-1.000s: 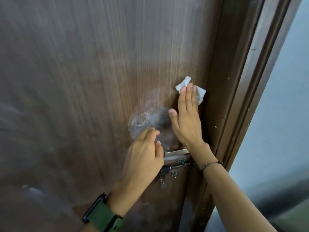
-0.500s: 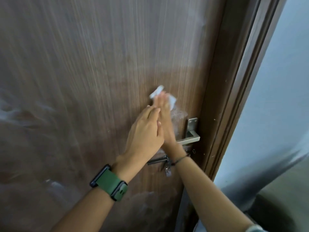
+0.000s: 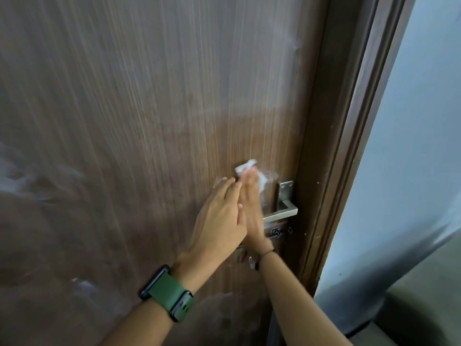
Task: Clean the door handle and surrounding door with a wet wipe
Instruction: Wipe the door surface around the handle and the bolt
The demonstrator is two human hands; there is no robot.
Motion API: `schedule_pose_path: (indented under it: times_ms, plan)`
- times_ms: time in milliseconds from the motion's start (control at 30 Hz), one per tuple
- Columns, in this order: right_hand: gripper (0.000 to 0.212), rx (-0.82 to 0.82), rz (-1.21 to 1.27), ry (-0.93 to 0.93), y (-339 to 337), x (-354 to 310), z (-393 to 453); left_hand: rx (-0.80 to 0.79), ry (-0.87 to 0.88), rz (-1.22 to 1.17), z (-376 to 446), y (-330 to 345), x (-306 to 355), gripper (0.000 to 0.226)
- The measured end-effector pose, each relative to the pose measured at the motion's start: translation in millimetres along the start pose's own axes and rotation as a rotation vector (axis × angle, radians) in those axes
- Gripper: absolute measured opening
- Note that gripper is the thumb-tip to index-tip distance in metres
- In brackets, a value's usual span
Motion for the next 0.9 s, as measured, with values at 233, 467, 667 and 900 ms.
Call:
schedule_pose_path:
  times_ms: [233,467,667,900]
  plan:
    - [0.065,0.094,-0.049,0.025,9,2,30,0.036,0.033,0.013,14,2,-1,0.045]
    - [0.068,0.298,-0.068,0.208,-10,19,53,-0.032,0.015,0.106,18,25,-14,0.045]
    - [0.070,0.212,-0.096,0.199,22,17,22,0.040,-0.067,0.016,13,24,-32,0.043]
    - [0.069,0.274,-0.072,0.137,28,4,35,0.100,-0.210,-0.116,2,19,-51,0.048]
Point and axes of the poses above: each hand's wrist, its own z-axis towards the middle knuckle, its own y-axis out of the palm, x = y × z, the point moved 5 cm from there along z, towards the middle knuckle, and after that the axes turned 6 degrees about z, right-handed, at the moved point
